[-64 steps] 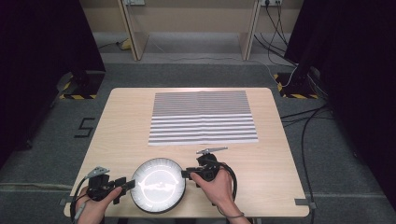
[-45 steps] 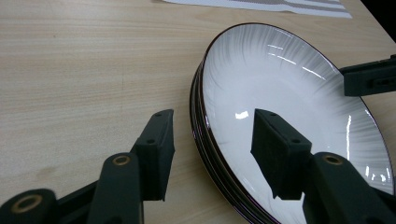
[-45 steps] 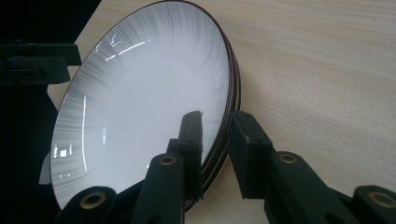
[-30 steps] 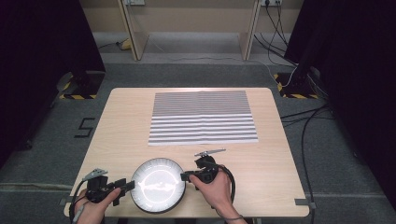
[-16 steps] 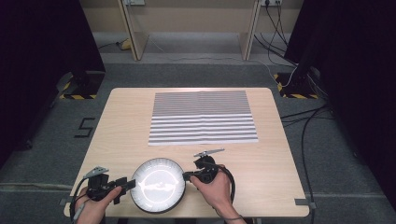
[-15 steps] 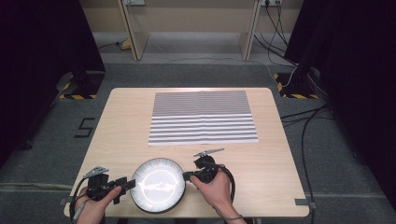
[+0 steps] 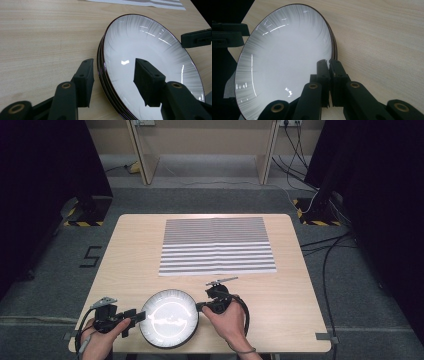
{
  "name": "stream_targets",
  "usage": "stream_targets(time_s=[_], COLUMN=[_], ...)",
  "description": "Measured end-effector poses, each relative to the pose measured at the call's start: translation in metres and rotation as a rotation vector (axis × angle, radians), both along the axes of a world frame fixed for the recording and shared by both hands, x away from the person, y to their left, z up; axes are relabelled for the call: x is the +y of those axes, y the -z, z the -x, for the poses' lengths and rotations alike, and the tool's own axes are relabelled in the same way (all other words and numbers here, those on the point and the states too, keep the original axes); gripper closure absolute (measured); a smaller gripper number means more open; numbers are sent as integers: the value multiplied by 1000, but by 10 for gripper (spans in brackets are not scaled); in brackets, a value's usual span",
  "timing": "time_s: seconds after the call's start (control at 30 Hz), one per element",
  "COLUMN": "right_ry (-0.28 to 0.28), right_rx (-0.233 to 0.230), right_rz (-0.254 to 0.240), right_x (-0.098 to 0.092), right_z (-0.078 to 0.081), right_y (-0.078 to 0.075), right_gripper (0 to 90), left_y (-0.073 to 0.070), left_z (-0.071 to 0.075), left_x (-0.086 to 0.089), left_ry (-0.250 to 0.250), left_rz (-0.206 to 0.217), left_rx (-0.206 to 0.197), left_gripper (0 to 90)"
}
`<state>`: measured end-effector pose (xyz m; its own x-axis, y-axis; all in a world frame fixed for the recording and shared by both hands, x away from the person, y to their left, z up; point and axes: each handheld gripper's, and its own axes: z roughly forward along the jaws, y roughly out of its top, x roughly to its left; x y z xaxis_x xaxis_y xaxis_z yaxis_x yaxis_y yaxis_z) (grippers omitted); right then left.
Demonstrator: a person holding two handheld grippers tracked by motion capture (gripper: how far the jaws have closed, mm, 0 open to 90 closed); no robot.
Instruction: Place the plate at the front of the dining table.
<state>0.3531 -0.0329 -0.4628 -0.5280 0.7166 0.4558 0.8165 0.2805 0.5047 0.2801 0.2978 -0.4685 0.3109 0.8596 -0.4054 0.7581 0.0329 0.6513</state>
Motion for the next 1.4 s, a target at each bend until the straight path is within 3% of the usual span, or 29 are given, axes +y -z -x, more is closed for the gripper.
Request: stream_targets(time_s=[0.17, 0.2, 0.23, 0.27, 0.3, 0.37, 0.47, 0.53, 0.6, 0.7, 0.9, 1.07, 1.1, 1.17, 1.2, 1.23, 1.33, 1.4], right_ry=[-14, -43, -51, -50, -66, -76, -11, 3, 3, -13, -15, -28, -32, -42, -72, -98, -119, -87], right_rx=[-10, 46, 61, 37, 9, -10, -28, -47, -36, -11, -20, -31, -31, -26, 31, -35, -18, -51], right_rz=[22, -36, -31, 37, 70, 44, -10, 13, 24, 18, 50, 103, 112, 99, 46, 167, 130, 132], right_x=[2, 6, 10, 15, 22, 22, 9, 2, 0, 3, 7, 14, 15, 15, 19, 31, 36, 31], right_z=[-1, -1, 0, 2, 5, 5, 2, -1, -3, -4, -5, -3, -4, -4, -4, 1, 2, 0], right_y=[-4, -3, -1, 0, 2, 4, -2, -5, -4, 0, -1, -5, -8, -10, -10, -7, 0, -1], right_gripper=[900, 900, 900, 900, 900, 863, 832, 829, 830, 839, 857, 860, 900, 900, 900, 900, 878, 872], left_y=[1, 1, 1, 0, -1, -4, -3, -1, -1, 0, 2, 1, 1, 1, 1, 1, 0, 0], left_z=[-1, -1, -1, -1, 0, 0, -1, -2, -2, -1, -1, -2, -2, -3, -3, -3, -2, -1], left_x=[0, 0, 0, 0, 0, 1, 3, 3, 2, 0, 2, 0, 0, -1, -2, -2, -1, 1], left_ry=[1, 4, 5, 6, 8, 5, -3, -4, -1, 0, 0, 5, 5, 8, 8, 9, 7, 3], left_rz=[5, 6, 4, 4, 7, 17, 16, 16, 17, 19, 10, 10, 11, 10, 9, 7, 10, 10], left_rx=[7, 10, 12, 12, 7, -1, 1, 4, 1, 6, 13, 12, 13, 13, 15, 17, 13, 12], left_gripper=[499, 501, 501, 501, 501, 501, 501, 501, 501, 501, 501, 501, 501, 501, 501, 501, 501, 501])
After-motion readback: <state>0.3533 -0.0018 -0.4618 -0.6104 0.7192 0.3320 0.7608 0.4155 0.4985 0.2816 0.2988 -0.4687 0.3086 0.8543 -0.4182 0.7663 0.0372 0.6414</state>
